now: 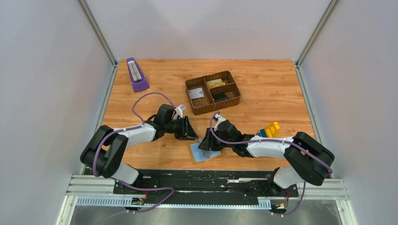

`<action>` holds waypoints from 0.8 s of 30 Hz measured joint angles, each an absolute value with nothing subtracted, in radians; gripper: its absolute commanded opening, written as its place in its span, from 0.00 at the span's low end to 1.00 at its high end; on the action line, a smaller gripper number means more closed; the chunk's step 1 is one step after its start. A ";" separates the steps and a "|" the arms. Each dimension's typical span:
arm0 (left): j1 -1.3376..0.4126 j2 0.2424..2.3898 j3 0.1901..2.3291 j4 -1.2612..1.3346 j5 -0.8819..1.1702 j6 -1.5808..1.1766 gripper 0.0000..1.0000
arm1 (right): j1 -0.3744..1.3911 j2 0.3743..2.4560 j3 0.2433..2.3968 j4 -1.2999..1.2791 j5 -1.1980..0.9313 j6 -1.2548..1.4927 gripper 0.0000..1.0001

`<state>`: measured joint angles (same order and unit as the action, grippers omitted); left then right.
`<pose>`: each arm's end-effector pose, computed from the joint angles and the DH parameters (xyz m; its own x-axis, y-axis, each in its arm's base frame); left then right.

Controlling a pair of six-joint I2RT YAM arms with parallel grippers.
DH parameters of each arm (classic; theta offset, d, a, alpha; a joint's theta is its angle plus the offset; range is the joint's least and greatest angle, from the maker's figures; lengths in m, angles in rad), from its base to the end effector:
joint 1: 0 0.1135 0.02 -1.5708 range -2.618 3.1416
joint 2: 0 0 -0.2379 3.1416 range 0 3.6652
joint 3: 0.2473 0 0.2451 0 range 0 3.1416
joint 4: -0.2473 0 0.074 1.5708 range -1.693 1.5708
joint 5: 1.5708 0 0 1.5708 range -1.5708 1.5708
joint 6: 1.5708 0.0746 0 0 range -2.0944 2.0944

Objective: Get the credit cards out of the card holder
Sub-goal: Remove the credit card from the card holder.

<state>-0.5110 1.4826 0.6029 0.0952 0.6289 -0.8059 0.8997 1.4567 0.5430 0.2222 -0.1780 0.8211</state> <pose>0.2331 -0.1810 0.1107 -0.9740 -0.1227 -0.1903 0.0808 0.5967 -0.7984 0.1757 0.2425 0.1043 -0.8964 0.0295 -0.4423 -0.2928 0.7098 0.6407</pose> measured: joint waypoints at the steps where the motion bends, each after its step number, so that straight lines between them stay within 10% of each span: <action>1: -0.511 1.483 0.603 0.095 0.629 -0.806 0.40 | 0.900 1.457 0.543 0.222 -0.178 0.821 0.39; 24: -0.511 1.442 0.590 0.072 0.599 -0.812 0.40 | 0.900 1.457 0.543 0.222 -0.177 0.821 0.39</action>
